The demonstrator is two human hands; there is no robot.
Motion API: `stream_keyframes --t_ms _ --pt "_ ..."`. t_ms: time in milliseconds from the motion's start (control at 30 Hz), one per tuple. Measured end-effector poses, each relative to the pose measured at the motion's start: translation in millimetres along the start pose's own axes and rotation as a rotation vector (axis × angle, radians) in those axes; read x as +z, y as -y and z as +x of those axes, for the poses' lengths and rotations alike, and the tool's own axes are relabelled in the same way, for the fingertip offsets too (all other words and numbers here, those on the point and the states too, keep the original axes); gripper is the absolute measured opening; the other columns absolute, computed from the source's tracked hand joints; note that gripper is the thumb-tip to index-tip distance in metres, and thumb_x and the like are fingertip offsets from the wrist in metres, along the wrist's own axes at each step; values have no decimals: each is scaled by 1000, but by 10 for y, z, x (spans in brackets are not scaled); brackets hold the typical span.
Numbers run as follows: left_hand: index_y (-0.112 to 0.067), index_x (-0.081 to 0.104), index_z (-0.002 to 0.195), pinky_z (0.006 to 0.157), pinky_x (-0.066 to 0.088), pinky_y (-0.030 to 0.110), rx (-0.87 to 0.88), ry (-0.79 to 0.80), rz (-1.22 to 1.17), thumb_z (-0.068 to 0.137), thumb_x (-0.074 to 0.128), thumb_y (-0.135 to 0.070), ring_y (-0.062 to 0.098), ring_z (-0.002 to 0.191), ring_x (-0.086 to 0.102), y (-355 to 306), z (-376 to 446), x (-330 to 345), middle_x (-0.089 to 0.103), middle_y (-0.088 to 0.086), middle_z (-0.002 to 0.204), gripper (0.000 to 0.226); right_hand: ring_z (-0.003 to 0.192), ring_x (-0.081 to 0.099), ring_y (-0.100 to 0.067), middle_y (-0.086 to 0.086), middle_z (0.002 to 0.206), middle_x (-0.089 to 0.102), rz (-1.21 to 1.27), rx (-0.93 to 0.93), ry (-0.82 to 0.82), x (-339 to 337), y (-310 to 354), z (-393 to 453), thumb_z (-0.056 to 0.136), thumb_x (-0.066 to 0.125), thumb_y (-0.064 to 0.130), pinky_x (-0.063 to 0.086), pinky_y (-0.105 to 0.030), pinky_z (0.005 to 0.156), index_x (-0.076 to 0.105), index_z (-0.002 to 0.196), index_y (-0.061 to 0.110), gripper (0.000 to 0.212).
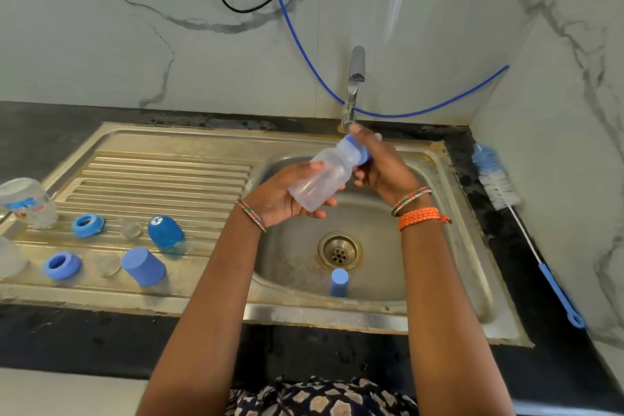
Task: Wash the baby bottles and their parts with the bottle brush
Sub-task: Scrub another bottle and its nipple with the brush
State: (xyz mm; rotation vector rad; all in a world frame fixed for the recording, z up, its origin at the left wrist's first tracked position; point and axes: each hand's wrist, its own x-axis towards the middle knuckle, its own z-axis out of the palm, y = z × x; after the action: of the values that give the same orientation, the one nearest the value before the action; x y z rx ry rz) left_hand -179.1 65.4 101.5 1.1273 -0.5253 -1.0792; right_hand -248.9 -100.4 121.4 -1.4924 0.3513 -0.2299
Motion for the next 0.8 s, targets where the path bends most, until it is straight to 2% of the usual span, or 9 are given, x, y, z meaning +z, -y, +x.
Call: stream_keyframes --t_ms 67,133,267,367,467,600,633,700,800 --pt "-10 69 106 50 55 28 39 64 -194 50 87 -48 19 66 68 90 -22 -103 70 15 97 70 56 57 -13 -5 69 59 281 -29 79 -31 -16 -34 95 50 29 51 -23 53 58 84 11 23" --pt "-11 69 108 53 55 28 60 47 -246 52 87 -47 19 69 67 170 -22 -171 70 15 101 69 68 64 -16 -8 81 64 339 -73 104 -44 -83 -27 92 51 7 55 -25 58 54 87 10 6" --pt "-13 60 114 54 55 28 14 -122 -135 49 87 -47 17 72 66 270 -31 -286 67 14 106 79 71 56 -13 -4 85 58 118 -83 137 -24 -217 18 80 65 4 51 -25 54 60 97 21 25" --pt "-13 58 113 54 55 26 -78 -266 -19 68 69 -43 14 71 67 374 -66 -351 65 12 103 55 70 56 -9 1 84 61 -283 7 171 31 -243 43 84 70 20 52 -22 53 65 92 21 10" --pt "-20 61 111 68 55 29 -121 -345 261 72 69 -43 14 83 66 548 -94 -438 66 3 101 46 63 55 -8 -1 75 59 -496 64 220 82 -374 119 84 70 15 52 -17 50 65 91 6 12" --pt "-13 47 136 98 38 22 -6 -554 892 84 71 -22 14 113 52 772 -111 -606 54 2 129 57 58 59 -9 -9 70 65 -623 -25 218 288 -804 235 77 74 6 49 -13 56 69 80 4 7" --pt "-10 46 137 99 39 25 35 -652 879 85 69 -17 14 109 52 778 -123 -627 52 3 128 57 61 60 -10 -9 71 66 -726 -77 208 366 -969 285 74 76 9 44 -10 58 70 77 9 6" --pt "-5 53 128 93 49 31 127 -781 796 86 65 -4 12 94 59 791 -144 -712 56 9 122 44 77 61 -22 -11 79 68 -927 -164 216 530 -1296 377 71 76 15 35 -21 64 72 79 13 9" --pt "2 60 113 73 47 9 160 -845 727 85 56 7 -7 70 59 812 -222 -796 63 11 101 28 92 58 -34 -17 92 63 -1074 -155 268 682 -1682 448 77 69 15 34 -30 74 72 91 10 14"
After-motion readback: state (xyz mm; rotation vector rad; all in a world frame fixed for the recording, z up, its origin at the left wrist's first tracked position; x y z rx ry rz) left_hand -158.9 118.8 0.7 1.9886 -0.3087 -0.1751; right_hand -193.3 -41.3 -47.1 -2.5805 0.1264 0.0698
